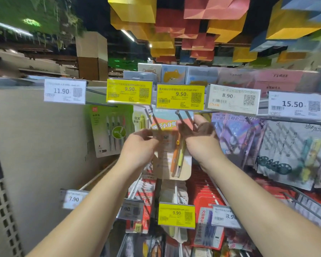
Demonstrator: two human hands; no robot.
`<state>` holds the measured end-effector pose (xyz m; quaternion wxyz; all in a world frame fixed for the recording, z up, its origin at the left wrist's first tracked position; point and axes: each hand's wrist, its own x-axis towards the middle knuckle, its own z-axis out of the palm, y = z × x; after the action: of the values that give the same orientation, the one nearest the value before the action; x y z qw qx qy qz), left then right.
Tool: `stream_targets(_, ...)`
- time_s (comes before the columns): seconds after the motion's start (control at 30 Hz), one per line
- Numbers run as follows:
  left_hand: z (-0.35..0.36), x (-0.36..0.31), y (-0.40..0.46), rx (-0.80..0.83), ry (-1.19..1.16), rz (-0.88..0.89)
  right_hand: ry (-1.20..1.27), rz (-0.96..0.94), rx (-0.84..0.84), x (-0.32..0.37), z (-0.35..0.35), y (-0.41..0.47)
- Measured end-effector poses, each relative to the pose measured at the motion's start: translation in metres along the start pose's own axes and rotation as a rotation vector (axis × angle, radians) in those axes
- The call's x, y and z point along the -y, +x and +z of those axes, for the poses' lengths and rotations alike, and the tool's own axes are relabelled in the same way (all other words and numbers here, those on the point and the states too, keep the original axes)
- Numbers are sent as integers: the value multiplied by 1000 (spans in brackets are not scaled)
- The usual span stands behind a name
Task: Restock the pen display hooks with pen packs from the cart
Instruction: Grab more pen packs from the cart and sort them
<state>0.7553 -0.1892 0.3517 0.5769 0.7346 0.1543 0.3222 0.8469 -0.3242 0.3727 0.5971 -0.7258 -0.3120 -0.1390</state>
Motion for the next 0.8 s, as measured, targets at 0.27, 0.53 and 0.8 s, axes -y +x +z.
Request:
stream_targets(0.27,-7,21,-5,13,-29,-100,-17,85,-93,-12,23,18)
stream_targets(0.53,-19,33,-13,52,-58,-118,-13,154,-138,-25,28,30)
stream_targets(0.8,-20,34,-24,83,-200,-114,10,217,-171,-24,20,8)
